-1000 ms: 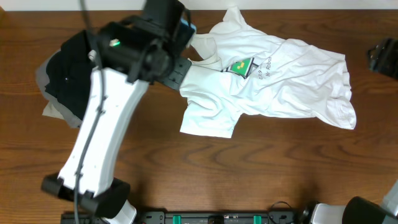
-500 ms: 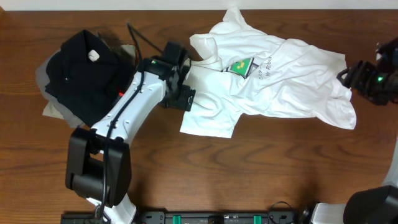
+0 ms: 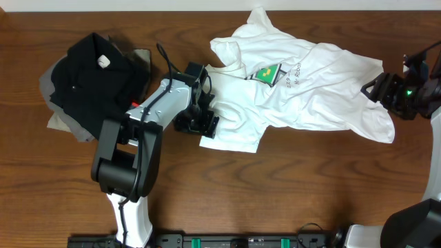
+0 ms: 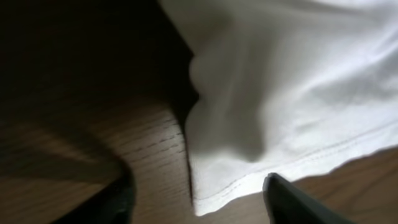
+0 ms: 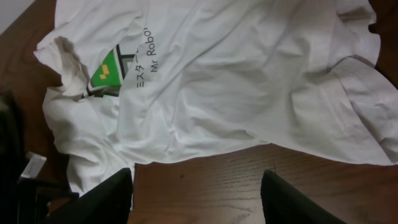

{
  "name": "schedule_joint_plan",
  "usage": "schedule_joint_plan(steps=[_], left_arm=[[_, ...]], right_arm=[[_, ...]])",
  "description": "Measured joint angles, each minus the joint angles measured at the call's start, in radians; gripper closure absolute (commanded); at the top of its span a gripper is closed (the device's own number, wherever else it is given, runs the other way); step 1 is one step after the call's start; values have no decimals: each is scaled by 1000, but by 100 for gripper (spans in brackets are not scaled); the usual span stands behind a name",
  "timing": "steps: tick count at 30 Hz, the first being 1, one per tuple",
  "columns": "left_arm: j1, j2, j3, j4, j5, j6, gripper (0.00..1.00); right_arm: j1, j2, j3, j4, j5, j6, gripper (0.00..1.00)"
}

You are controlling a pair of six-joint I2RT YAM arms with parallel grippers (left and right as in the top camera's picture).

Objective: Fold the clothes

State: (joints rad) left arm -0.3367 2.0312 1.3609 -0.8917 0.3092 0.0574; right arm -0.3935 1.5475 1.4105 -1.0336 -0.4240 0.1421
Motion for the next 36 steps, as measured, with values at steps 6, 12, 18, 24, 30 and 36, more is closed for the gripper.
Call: schedule_joint_plan(steps=[6,12,18,24,30,36], left_arm=[[0,3,-2,-31,6,10,94],[18,3,-3,-257,-14,-11,94],[136,-24,-7,-371,-106,-82,94],[232,-116,-7,-338,-115,-79,75],[177,-131,-7,-215,-8,-18,39],[61,-120,-7,-144,24,13,33]], right_arm=[[0,0,0,0,8,0,36],[0,0,0,-1,64,7,34],[0,0,-42,31,185,56,27],[-1,47,-142,112,305,121,27],[-28,125,-188,121,381,179,28],[-77,133,-190,160,321,190,30]])
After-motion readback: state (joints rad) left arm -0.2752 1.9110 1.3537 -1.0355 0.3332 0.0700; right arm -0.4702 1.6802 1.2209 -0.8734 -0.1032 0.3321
